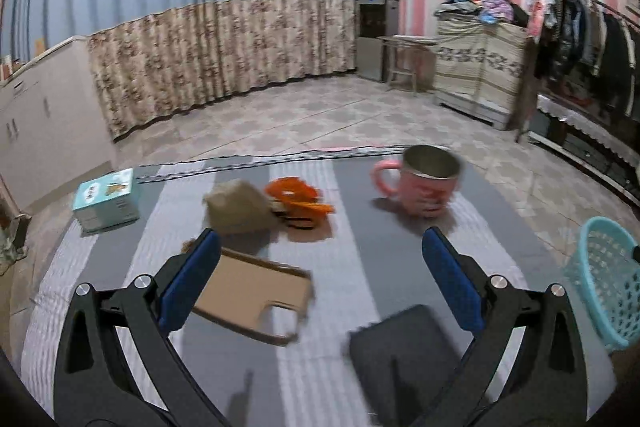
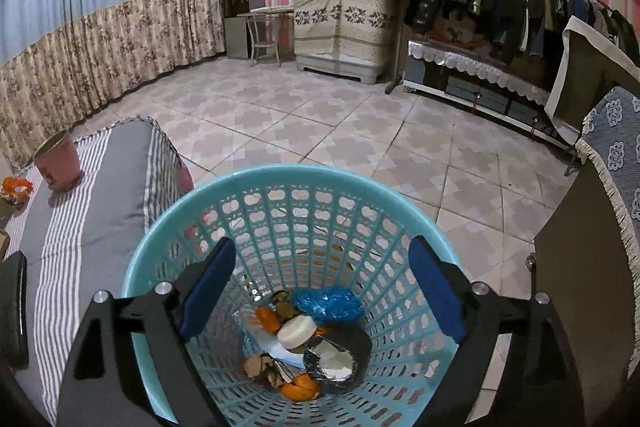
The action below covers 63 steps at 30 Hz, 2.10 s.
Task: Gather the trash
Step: 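Return to the cloth and grasp the tan paper bag with the left tool, then grasp the orange snack wrapper with the right tool while the left tool holds the bag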
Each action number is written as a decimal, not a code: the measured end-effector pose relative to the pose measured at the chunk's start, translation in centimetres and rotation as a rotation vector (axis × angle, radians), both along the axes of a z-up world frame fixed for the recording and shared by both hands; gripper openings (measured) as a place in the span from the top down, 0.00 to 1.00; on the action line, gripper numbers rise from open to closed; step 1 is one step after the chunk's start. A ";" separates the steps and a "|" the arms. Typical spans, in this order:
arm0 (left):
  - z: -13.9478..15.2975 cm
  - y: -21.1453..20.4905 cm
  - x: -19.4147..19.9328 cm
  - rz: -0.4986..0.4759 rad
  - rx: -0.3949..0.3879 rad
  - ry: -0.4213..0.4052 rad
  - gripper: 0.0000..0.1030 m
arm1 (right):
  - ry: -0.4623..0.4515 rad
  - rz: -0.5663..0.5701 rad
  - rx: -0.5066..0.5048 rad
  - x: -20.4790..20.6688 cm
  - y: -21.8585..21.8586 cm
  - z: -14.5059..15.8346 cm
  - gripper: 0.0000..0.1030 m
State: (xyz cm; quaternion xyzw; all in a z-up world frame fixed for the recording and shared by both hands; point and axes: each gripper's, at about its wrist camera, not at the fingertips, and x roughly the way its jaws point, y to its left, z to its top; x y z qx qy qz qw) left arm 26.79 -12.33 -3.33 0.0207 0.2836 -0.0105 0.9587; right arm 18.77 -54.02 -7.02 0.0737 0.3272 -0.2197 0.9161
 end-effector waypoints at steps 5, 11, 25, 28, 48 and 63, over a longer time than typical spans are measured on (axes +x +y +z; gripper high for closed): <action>-0.4 3.9 2.2 0.055 0.035 0.000 0.06 | 0.001 -0.004 -0.005 0.5 0.6 -0.4 0.15; -2.1 7.3 5.8 0.071 0.010 0.045 0.06 | 0.015 0.012 -0.039 1.2 2.3 -0.8 0.15; -6.2 6.7 11.6 -0.014 0.046 0.121 0.36 | 0.002 0.085 -0.038 1.4 6.1 -0.3 0.15; -6.1 7.2 11.5 -0.030 0.036 0.113 0.50 | 0.001 0.112 -0.057 1.5 7.7 0.4 0.15; -2.9 15.5 9.8 0.058 -0.034 0.048 0.74 | 0.044 0.537 -0.030 12.8 30.3 3.5 0.15; -2.1 21.2 9.7 0.160 -0.035 0.006 0.74 | 0.186 0.611 -0.045 23.0 41.2 -1.7 0.16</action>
